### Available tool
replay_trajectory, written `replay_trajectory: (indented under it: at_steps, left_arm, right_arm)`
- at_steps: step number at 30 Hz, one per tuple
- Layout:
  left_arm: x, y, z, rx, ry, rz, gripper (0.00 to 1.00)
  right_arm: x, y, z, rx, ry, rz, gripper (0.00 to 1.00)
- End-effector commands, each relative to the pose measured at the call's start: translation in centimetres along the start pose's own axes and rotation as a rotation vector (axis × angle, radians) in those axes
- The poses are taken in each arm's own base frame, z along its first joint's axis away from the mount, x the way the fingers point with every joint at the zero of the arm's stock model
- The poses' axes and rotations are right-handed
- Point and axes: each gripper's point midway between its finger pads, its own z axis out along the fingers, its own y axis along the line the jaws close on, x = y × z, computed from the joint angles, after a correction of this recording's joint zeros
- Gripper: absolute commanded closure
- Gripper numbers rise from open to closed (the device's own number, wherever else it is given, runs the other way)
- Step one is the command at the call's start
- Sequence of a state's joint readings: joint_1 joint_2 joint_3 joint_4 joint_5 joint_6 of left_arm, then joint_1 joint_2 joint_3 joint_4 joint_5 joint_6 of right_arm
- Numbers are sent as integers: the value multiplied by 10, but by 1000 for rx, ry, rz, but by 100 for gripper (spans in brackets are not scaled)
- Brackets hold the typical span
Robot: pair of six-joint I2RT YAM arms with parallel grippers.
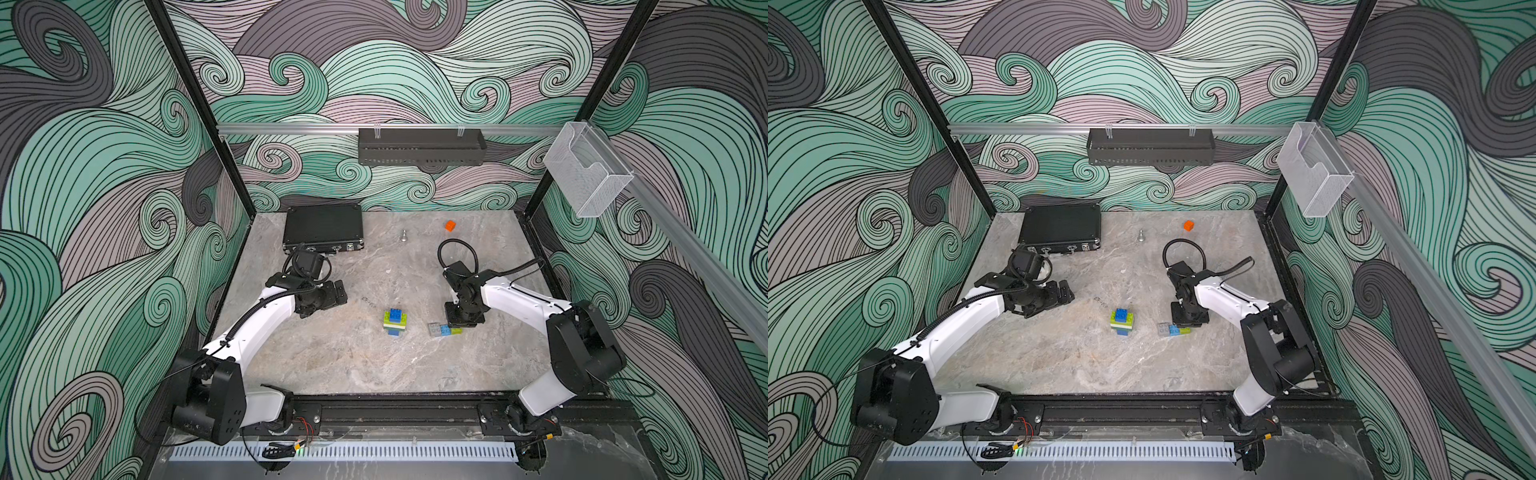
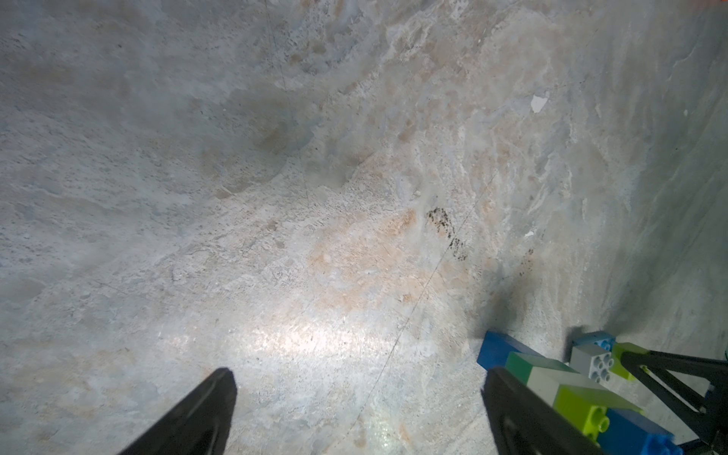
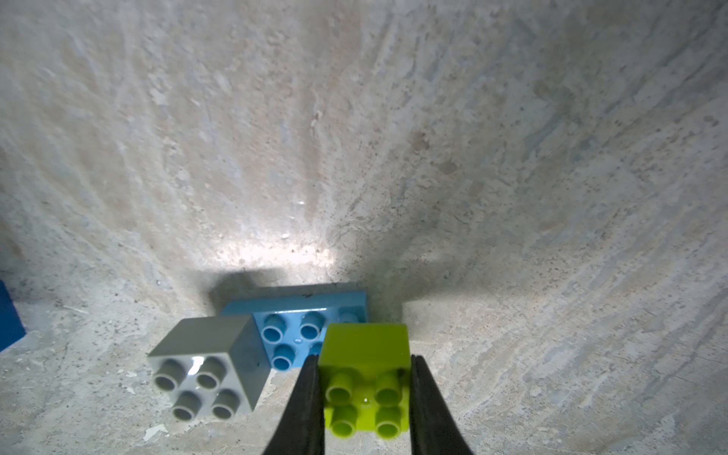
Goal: Assemble a carrot with lego
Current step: Assemble the lego brick with the lego brick.
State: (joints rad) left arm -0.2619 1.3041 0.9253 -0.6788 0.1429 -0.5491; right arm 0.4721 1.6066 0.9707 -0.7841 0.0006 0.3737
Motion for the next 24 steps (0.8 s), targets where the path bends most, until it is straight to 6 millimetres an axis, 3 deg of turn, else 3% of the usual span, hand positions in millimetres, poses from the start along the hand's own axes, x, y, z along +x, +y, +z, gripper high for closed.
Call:
replay_trajectory:
  at_steps: [1,13,24]
  left_arm:
    - [-7,-3,-9,16,-31,2,1]
    - [-7,-3,-9,15,-30,1,2]
    - [-7,-3,-9,16,-33,2,1]
  right_arm:
    - [4,-7,13,40,25,-12,88]
    - [19,-12,28,53,74,-43,90]
    - [26,-22,28,84,79,-35,90]
